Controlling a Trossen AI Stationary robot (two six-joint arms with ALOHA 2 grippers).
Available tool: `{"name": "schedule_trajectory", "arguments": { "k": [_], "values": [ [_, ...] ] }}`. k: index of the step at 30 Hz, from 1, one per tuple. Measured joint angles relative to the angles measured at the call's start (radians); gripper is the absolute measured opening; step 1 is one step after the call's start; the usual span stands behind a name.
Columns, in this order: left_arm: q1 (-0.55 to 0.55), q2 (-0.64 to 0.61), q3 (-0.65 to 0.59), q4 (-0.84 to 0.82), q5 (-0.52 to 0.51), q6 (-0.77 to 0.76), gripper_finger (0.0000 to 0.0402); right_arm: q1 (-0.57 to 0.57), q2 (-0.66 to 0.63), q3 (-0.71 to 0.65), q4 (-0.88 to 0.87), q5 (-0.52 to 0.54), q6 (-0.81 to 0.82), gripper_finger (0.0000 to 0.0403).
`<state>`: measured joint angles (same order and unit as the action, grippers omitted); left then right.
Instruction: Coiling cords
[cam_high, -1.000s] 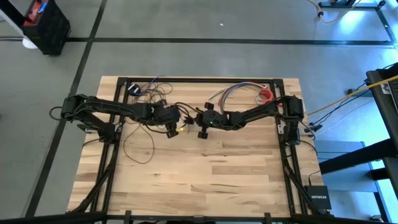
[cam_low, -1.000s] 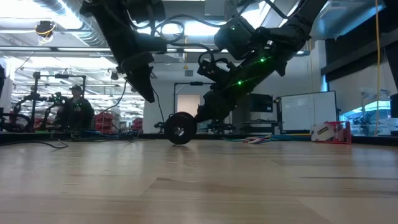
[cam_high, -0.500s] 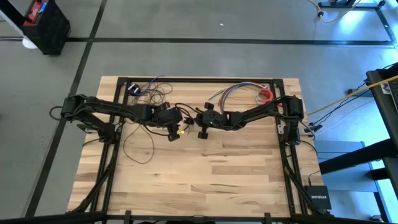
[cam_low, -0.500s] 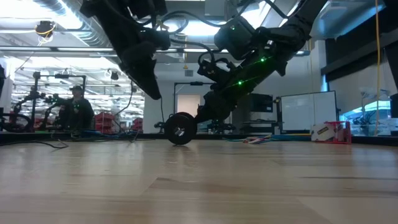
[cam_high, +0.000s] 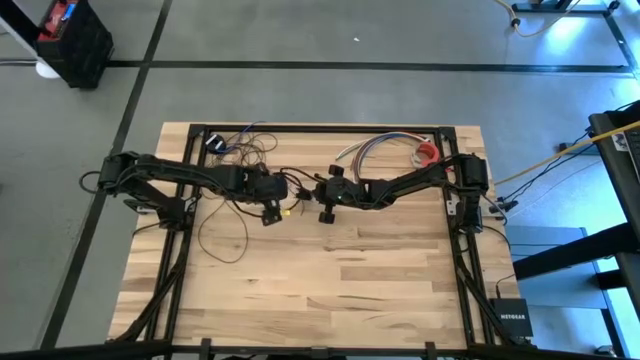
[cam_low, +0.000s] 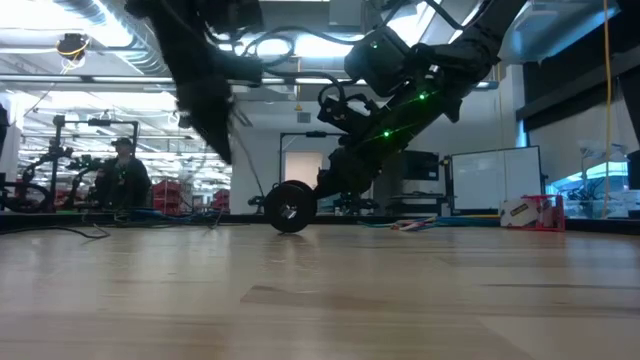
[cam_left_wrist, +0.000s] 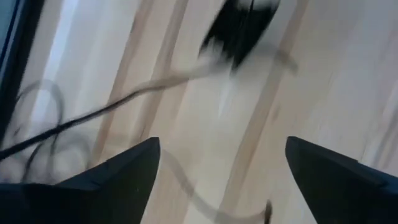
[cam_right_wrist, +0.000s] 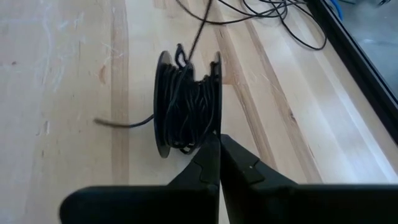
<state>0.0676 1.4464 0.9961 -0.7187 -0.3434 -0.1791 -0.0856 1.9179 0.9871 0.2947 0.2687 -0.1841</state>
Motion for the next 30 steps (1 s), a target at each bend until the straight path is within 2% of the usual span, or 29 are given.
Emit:
{"name": "schedule_trajectory", "arguments": {
  "k": [2, 5, 8, 10, 13, 16, 20, 23, 26, 30],
  "values": [
    [0.007, 0.000, 0.044, -0.134, -0.001, -0.012, 0.0344, 0.000, 0.000, 0.000, 0.000, 0.000, 0.000, 0.0005],
    [0.010, -0.008, 0.091, -0.252, -0.006, 0.035, 0.0347, 0.000, 0.000, 0.000, 0.003, 0.000, -0.004, 0.0005],
    [0.010, -0.020, 0.105, -0.273, -0.034, 0.147, 0.0347, 0.000, 0.000, 0.000, 0.007, 0.000, -0.007, 0.0005],
    [0.009, -0.019, 0.105, -0.287, -0.111, 0.210, 0.0347, 0.000, 0.000, 0.000, 0.007, 0.000, -0.007, 0.0005],
    [0.010, -0.020, 0.105, -0.294, -0.228, 0.219, 0.0347, 0.000, 0.000, 0.000, 0.007, 0.000, -0.006, 0.0005],
    [0.000, -0.042, 0.106, -0.269, -0.240, 0.236, 0.0347, 0.000, 0.000, 0.000, 0.005, 0.000, -0.006, 0.0005],
    [-0.032, -0.111, 0.116, -0.147, -0.217, 0.241, 0.0347, 0.000, 0.000, 0.000, 0.004, 0.000, -0.008, 0.0005],
    [-0.047, -0.162, 0.107, -0.025, -0.108, 0.247, 0.0347, 0.000, 0.000, 0.000, 0.000, 0.000, -0.017, 0.0005],
    [-0.049, -0.197, 0.063, 0.075, -0.005, 0.246, 0.0347, 0.000, 0.000, 0.000, 0.000, 0.000, -0.030, 0.0005],
    [-0.047, -0.203, -0.034, 0.209, 0.011, 0.236, 0.0347, 0.000, 0.000, 0.000, 0.000, 0.000, -0.030, 0.0005]
  ]
}}
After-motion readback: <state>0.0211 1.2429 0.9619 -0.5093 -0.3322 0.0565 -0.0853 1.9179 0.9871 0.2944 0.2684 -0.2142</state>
